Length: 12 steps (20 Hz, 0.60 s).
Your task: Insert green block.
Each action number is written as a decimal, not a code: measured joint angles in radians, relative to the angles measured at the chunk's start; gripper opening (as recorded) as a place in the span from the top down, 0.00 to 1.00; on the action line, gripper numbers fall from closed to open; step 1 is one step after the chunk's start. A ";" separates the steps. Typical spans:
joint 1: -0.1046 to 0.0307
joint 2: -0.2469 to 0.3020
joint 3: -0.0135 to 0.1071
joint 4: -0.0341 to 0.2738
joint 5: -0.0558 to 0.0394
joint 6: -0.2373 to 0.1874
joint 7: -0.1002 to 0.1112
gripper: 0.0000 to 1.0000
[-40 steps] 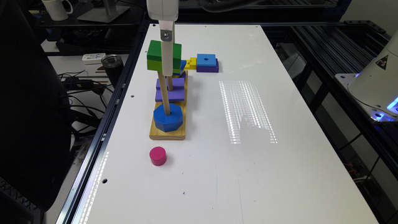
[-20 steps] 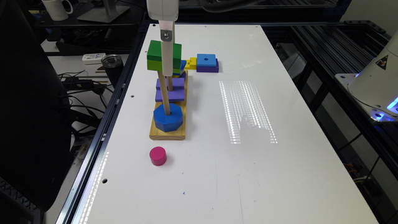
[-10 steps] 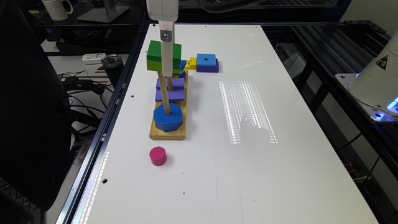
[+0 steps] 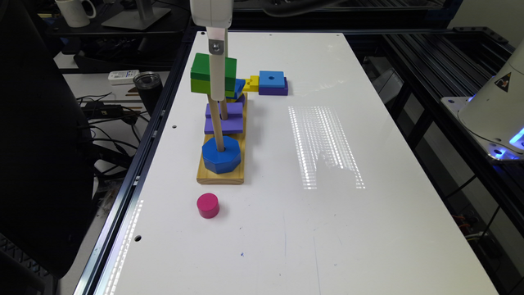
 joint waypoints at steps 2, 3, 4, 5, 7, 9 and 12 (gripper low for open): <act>0.000 0.001 0.000 0.000 0.0000 0.002 0.000 1.00; 0.000 0.001 0.000 0.000 0.0000 0.003 0.000 1.00; 0.000 0.001 0.000 0.000 0.0000 0.004 0.000 1.00; 0.000 0.002 0.000 0.001 0.0000 0.005 0.000 1.00; 0.000 0.003 0.000 0.001 0.0000 0.008 0.000 1.00; 0.001 0.006 0.000 0.002 0.0000 0.012 0.000 1.00; 0.001 0.010 0.001 0.003 0.0000 0.019 0.000 1.00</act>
